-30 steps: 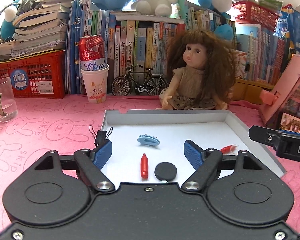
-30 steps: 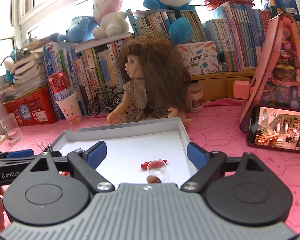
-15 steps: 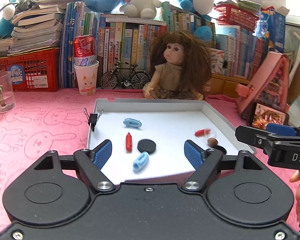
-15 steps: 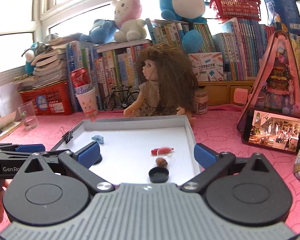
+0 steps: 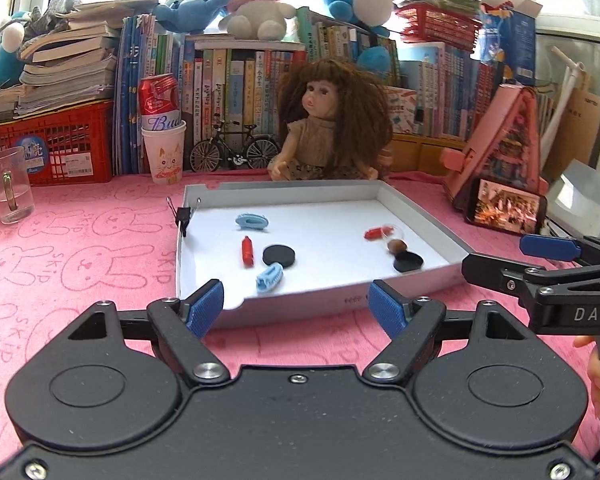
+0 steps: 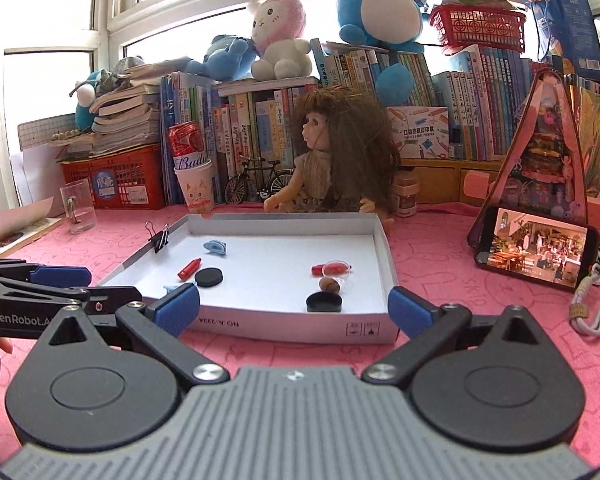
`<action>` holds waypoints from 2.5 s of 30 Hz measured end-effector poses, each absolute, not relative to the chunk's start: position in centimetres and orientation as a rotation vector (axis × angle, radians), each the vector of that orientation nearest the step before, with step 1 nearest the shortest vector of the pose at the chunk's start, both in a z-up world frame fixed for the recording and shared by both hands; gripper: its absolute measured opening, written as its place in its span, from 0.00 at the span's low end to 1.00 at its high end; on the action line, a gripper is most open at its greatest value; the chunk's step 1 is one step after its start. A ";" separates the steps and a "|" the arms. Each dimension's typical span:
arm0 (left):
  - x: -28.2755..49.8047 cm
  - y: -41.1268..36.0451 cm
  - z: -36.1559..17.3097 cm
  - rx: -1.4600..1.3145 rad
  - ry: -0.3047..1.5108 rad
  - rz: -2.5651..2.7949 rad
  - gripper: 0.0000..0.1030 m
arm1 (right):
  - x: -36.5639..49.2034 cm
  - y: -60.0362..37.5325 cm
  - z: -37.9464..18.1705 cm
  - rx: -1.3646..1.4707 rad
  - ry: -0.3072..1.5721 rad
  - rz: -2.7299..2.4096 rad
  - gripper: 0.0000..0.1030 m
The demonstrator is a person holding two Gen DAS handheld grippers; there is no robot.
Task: Organize rigid objects
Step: 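Withdraw both open tools from the tray toward the remaining objects, then grasp the black binder clip with the left tool while the right tool grasps a black round cap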
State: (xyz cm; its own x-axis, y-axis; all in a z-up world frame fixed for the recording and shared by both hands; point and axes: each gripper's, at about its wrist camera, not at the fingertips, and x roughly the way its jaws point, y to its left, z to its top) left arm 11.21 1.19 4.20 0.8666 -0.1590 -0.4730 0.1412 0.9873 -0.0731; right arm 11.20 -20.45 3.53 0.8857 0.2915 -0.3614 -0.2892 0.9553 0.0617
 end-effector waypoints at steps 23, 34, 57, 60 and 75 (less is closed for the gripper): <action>5.0 0.6 1.1 0.027 0.525 -0.235 0.76 | 5.9 -20.3 0.9 -0.090 0.372 0.328 1.00; 2.5 0.7 1.0 0.049 0.476 -0.265 0.76 | 3.6 -19.9 -0.4 -0.145 0.373 0.358 1.00; 1.0 0.2 0.7 0.104 0.477 -0.315 0.75 | 3.0 -20.3 -2.5 -0.149 0.443 0.347 1.00; 0.8 0.1 0.5 0.123 0.478 -0.334 0.75 | 2.9 -20.3 -2.7 -0.151 0.444 0.349 1.00; 1.5 -0.6 -1.2 0.157 0.531 -0.406 0.42 | 2.6 -20.3 -2.8 -0.130 0.447 0.392 0.88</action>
State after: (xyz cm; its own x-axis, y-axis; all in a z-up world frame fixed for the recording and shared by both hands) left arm 1.49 -0.60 -1.17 0.7853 -0.3347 -0.5208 0.4150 0.9089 0.0416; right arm 2.59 -20.26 -2.80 0.8289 0.3398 -0.4443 -0.3960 0.9175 -0.0370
